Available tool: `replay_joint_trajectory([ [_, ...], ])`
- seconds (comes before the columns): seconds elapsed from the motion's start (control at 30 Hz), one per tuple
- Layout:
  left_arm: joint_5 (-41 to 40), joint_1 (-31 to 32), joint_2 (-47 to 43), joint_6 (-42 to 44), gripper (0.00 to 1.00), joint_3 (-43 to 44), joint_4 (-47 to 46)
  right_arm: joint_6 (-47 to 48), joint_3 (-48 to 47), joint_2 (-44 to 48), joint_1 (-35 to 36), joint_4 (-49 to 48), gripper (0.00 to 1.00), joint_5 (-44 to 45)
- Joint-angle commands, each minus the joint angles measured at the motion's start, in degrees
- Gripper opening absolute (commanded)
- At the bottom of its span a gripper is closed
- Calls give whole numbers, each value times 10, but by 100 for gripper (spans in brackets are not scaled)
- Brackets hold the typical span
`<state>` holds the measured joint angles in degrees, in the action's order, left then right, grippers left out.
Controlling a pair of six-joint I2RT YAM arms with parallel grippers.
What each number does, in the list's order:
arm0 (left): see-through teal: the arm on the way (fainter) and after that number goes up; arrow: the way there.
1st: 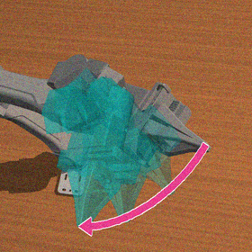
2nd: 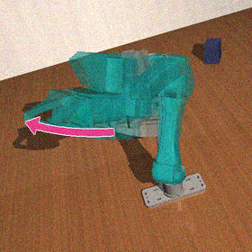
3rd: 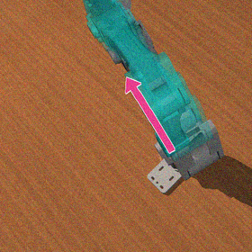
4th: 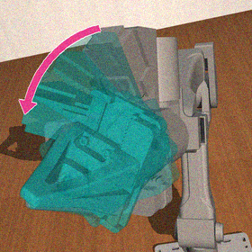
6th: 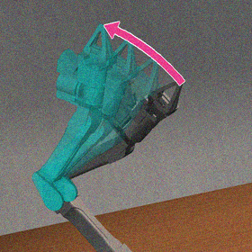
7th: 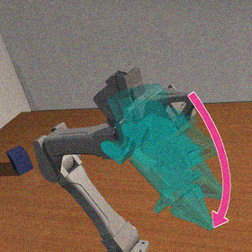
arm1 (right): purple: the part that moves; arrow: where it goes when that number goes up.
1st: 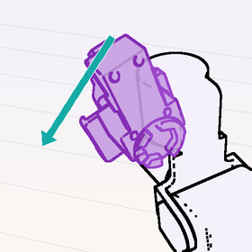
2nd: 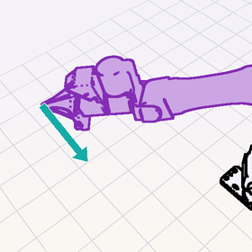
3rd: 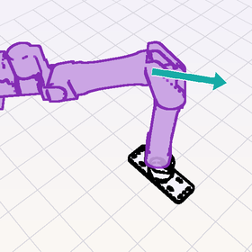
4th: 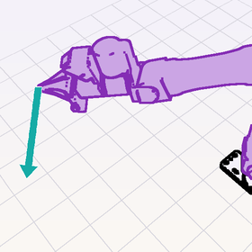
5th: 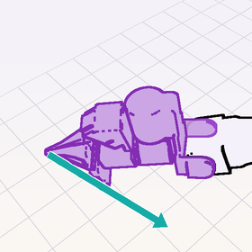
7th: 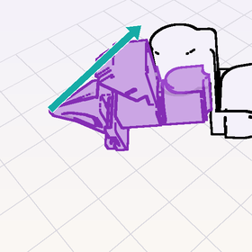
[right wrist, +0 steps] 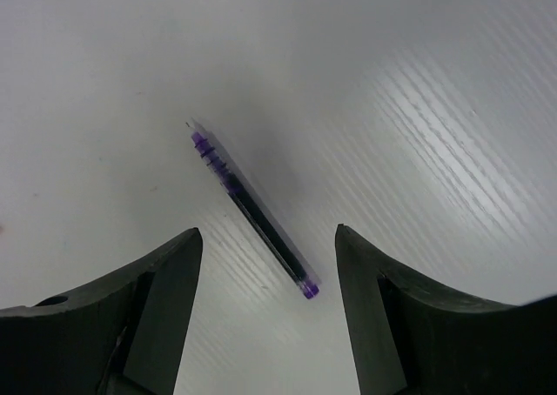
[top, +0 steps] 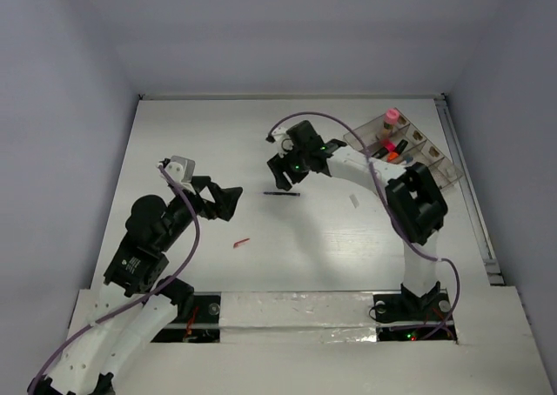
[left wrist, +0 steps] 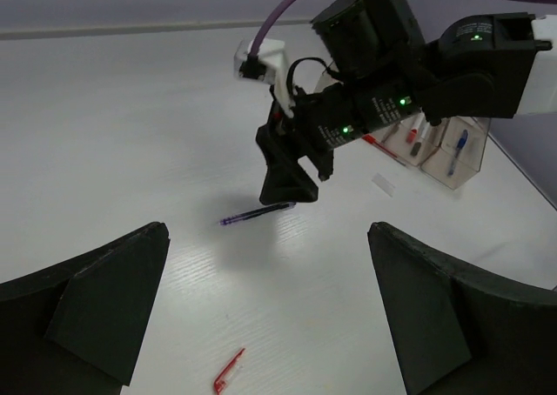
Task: Sort the stationery into containers
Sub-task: Pick up the pen from the center of the board.
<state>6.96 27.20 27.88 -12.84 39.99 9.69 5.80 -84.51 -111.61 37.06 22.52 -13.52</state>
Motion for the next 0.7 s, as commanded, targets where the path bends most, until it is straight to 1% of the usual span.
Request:
replay_joint_trajectory([
  [0.0,-8,-17,10,2,99,18,-21,76,-84,-54,28,87,69,31],
  [0.07,-8,-22,15,1,99,18,-22,89,-108,-92,35,100,68,46],
  [0.23,-6,-34,23,-1,99,18,-24,105,-165,-142,52,131,65,52],
  [0.33,-4,-34,28,0,99,18,-26,108,-172,-156,64,130,59,52],
  [0.37,-2,-39,30,-1,99,18,-26,109,-174,-159,64,132,54,53],
  [0.43,-3,-39,31,-1,99,18,-27,111,-179,-172,69,140,51,67],
  [0.47,-3,-39,32,-2,99,18,-27,111,-180,-176,74,141,45,71],
  [0.53,-3,-39,33,-3,99,18,-26,108,-175,-183,79,142,38,73],
  [0.57,-5,-44,35,-3,99,18,-26,105,-173,-185,79,142,31,75],
  [0.63,-5,-44,37,-5,99,18,-25,100,-163,-186,85,138,26,82],
  [0.67,-5,-44,40,-5,99,18,-25,91,-160,-186,85,135,16,81],
])
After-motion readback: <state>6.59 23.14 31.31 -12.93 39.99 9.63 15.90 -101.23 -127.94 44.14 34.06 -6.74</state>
